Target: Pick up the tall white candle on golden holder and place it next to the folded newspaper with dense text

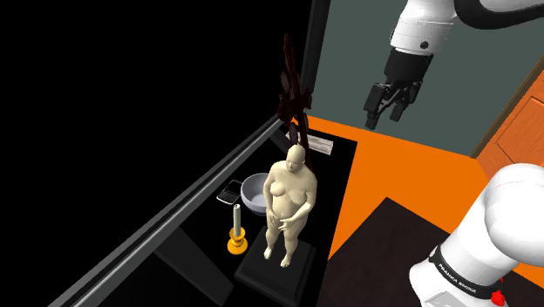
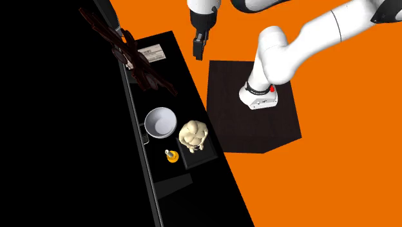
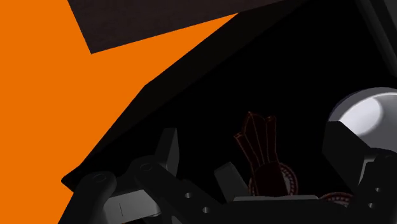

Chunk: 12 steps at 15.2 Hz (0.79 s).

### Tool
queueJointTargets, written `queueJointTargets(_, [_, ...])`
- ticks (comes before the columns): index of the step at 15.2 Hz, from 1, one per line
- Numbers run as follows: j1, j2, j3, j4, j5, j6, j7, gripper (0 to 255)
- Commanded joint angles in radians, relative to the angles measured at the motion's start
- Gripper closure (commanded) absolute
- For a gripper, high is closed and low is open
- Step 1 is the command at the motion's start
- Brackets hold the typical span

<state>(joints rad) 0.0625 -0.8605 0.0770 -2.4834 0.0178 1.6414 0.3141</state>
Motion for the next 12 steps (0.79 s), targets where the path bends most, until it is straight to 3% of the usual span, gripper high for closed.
queueJointTargets(1, [0.016,-0.003,0.046,-0.037,0.027,0.061,0.046,0])
queueJointTargets(12, [0.081,0.120,0.340,-0.135,0.132,0.420,0.310,0])
